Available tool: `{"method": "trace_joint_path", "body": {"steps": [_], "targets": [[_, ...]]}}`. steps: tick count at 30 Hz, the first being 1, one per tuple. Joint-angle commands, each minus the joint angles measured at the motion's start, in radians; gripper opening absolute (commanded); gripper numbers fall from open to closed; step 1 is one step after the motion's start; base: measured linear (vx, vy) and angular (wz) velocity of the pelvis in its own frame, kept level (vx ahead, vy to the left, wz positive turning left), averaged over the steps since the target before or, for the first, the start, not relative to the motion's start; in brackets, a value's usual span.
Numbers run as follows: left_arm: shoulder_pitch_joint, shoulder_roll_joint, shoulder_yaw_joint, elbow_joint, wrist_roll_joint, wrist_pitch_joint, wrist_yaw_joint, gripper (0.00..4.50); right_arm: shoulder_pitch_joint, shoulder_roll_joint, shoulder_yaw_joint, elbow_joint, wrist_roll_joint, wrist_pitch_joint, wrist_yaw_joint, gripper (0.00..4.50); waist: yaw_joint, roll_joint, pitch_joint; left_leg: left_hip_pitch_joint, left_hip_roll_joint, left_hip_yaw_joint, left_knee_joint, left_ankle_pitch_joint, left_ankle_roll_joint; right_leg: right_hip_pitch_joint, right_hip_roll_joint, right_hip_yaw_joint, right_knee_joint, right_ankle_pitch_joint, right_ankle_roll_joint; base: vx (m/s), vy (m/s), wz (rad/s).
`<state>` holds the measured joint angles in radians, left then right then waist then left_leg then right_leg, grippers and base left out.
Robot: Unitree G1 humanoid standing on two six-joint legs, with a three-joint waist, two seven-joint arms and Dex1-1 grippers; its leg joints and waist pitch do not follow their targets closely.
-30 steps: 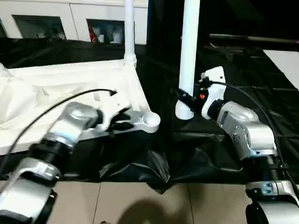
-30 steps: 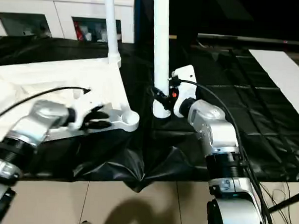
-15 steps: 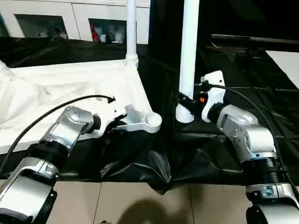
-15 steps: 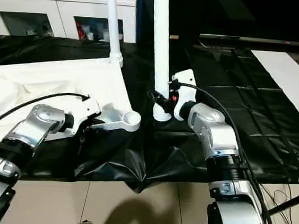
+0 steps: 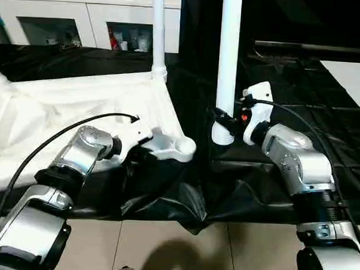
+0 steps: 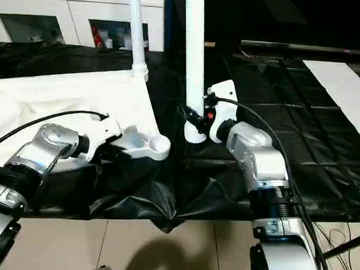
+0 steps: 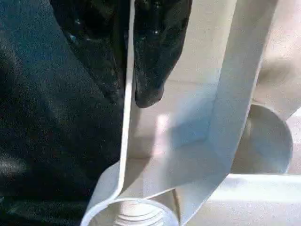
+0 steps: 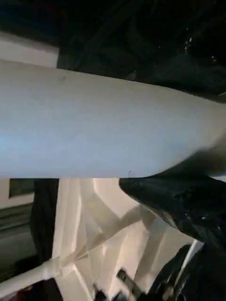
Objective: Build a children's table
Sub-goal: Rotate table base, then insert table leg to table base
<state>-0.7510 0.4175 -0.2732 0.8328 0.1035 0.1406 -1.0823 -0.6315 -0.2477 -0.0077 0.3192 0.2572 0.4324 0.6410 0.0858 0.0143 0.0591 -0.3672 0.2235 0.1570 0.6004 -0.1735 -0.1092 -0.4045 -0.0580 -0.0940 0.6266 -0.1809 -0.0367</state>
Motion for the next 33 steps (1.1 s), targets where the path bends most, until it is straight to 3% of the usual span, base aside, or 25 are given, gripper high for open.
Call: {"method": "trace_joint_path", "body": {"steps": [1,4,6,10,13,14,15,20,22,27,29,33], "targets": [[-0.004,-0.003,0.003,-0.014,-0.011,0.042,0.001,0.08,0.007,0.001,0.001,-0.049,0.048,0.011,0.042,1.86,0.000,0.007,-0.082,0.007,0.001,0.007,-0.061,-0.148,0.024,0.074,-0.074,0.057,-0.072,-0.103,-0.191,0.000,0.000,0.00],[0.005,-0.022,0.007,-0.056,-0.024,0.111,0.009,0.00,0.022,0.013,0.006,-0.084,0.130,0.084,0.138,1.86,0.000,0.002,-0.082,0.005,0.002,0.007,-0.060,-0.141,0.044,0.076,-0.075,0.057,-0.072,-0.110,-0.196,0.000,0.000,0.00],[0.023,-0.040,0.014,-0.098,-0.045,0.135,0.003,0.00,0.028,0.028,0.012,-0.063,0.138,0.088,0.155,1.85,0.000,0.000,-0.081,0.004,0.003,0.007,-0.061,-0.137,0.047,0.074,-0.076,0.056,-0.074,-0.118,-0.196,0.000,0.000,0.00],[0.048,-0.053,0.026,-0.128,-0.058,0.095,0.009,0.00,0.005,0.066,0.019,0.041,0.080,-0.010,0.120,1.85,0.003,0.002,-0.081,0.006,0.005,0.008,-0.061,-0.138,0.030,0.067,-0.077,0.057,-0.077,-0.156,-0.192,0.000,0.000,0.00],[0.065,-0.055,0.032,-0.142,-0.061,0.078,0.016,0.00,-0.011,0.093,0.020,0.102,0.051,-0.083,0.084,1.85,0.002,-0.006,-0.079,0.007,0.003,0.009,-0.063,-0.145,0.024,0.066,-0.078,0.057,-0.079,-0.189,-0.177,0.000,0.000,0.00],[0.072,-0.054,0.034,-0.147,-0.063,0.065,0.018,0.00,-0.015,0.099,0.025,0.128,0.034,-0.114,0.069,1.85,0.003,-0.002,-0.079,0.006,0.004,0.008,-0.063,-0.144,0.023,0.065,-0.080,0.056,-0.078,-0.192,-0.176,0.000,0.000,0.00],[0.085,-0.051,0.041,-0.162,-0.069,0.061,0.023,0.00,-0.018,0.106,0.029,0.157,0.021,-0.141,0.051,1.85,0.001,-0.006,-0.079,0.005,0.004,0.009,-0.064,-0.136,0.021,0.065,-0.080,0.057,-0.077,-0.191,-0.173,0.000,0.000,0.00],[0.116,-0.050,0.064,-0.212,-0.086,0.063,0.045,0.00,-0.017,0.125,0.010,0.201,0.040,-0.155,0.043,1.85,0.000,-0.005,-0.081,0.004,0.006,0.009,-0.064,-0.112,0.039,0.065,-0.078,0.058,-0.071,-0.143,-0.178,0.000,0.000,0.00],[0.149,-0.048,0.070,-0.250,-0.091,0.057,0.046,0.00,-0.014,0.129,0.018,0.252,0.027,-0.187,0.058,1.85,-0.001,-0.012,-0.081,0.003,0.007,0.011,-0.064,-0.102,0.046,0.066,-0.080,0.057,-0.068,-0.126,-0.185,0.000,0.000,0.00],[0.162,-0.047,0.069,-0.263,-0.094,0.057,0.047,0.00,-0.015,0.134,0.012,0.296,0.022,-0.211,0.073,1.85,-0.002,-0.014,-0.077,0.003,0.004,0.013,-0.064,-0.114,0.050,0.065,-0.078,0.058,-0.074,-0.174,-0.167,0.000,0.000,0.00],[0.172,-0.044,0.062,-0.279,-0.090,0.064,0.041,0.00,-0.022,0.141,0.002,0.350,0.014,-0.257,0.064,1.85,-0.003,-0.013,-0.078,0.003,0.006,0.013,-0.065,-0.118,0.048,0.063,-0.081,0.059,-0.074,-0.191,-0.165,0.000,0.000,0.00],[0.195,-0.035,0.050,-0.325,-0.089,0.081,0.011,0.00,-0.038,0.157,-0.011,0.411,0.016,-0.291,0.065,1.85,-0.005,-0.008,-0.079,0.006,0.008,0.014,-0.065,-0.118,0.049,0.060,-0.079,0.060,-0.072,-0.175,-0.176,0.000,0.000,0.00]]}}
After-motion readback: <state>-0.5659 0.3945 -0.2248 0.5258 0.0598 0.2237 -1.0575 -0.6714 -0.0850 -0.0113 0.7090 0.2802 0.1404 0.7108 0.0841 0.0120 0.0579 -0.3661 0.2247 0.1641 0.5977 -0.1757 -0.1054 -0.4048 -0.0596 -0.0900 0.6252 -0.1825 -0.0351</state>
